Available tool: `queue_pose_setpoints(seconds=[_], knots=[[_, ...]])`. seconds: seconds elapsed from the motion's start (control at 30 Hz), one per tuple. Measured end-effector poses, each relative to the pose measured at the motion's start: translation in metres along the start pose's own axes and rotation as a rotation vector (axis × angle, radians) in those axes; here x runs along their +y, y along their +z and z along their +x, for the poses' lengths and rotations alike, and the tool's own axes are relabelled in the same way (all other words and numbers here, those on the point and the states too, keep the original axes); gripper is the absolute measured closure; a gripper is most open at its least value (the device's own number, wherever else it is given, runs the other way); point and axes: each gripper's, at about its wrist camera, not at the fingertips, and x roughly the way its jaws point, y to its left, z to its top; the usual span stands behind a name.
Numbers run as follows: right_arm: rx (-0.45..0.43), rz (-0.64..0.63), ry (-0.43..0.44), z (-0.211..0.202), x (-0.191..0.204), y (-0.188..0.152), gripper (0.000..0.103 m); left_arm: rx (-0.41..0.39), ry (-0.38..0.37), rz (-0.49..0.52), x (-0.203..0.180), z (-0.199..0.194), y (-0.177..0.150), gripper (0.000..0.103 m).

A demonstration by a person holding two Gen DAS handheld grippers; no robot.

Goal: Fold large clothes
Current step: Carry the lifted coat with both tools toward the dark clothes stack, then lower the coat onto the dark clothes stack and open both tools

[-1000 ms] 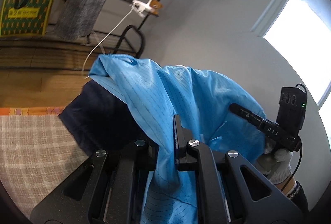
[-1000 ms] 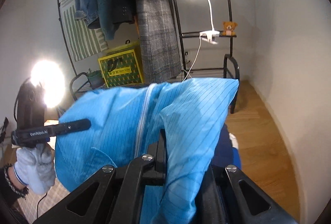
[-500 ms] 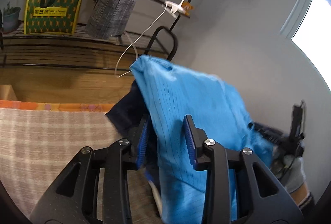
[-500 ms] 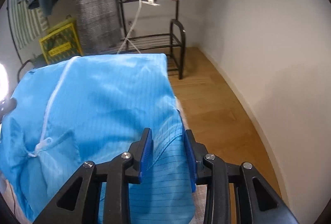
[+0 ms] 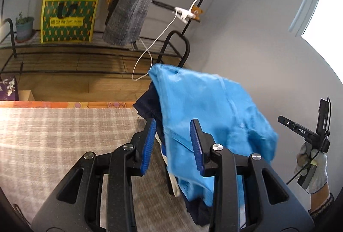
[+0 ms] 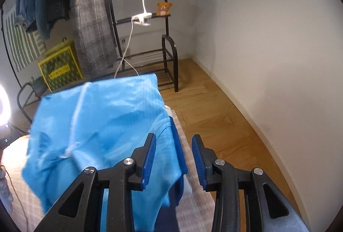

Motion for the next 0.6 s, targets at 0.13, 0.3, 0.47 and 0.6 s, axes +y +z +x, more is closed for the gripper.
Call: queue_pose_setpoints(seconds=[0.13, 0.3, 0.47, 0.6], knots=[[-0.033, -0.012, 0.012, -0.044, 0.01, 0.003, 0.068, -0.033, -0.016, 0.012, -0.015, -0.054, 0.005, 0.07], [-0.095, -0.024, 0.032, -0.118, 0.026, 0.007, 0.068, -0.072, -0.036, 0.047, -0.037, -0.124, 0.007, 0.07], [-0.149, -0.028, 0.046, -0.189, 0.039, 0.004, 0.068, -0.106, -0.037, 0.119, -0.068, -0.195, 0.0, 0.07], [-0.194, -0.034, 0.07, -0.25, 0.049, -0.002, 0.067, -0.152, -0.049, 0.153, -0.093, -0.26, -0.01, 0.07]])
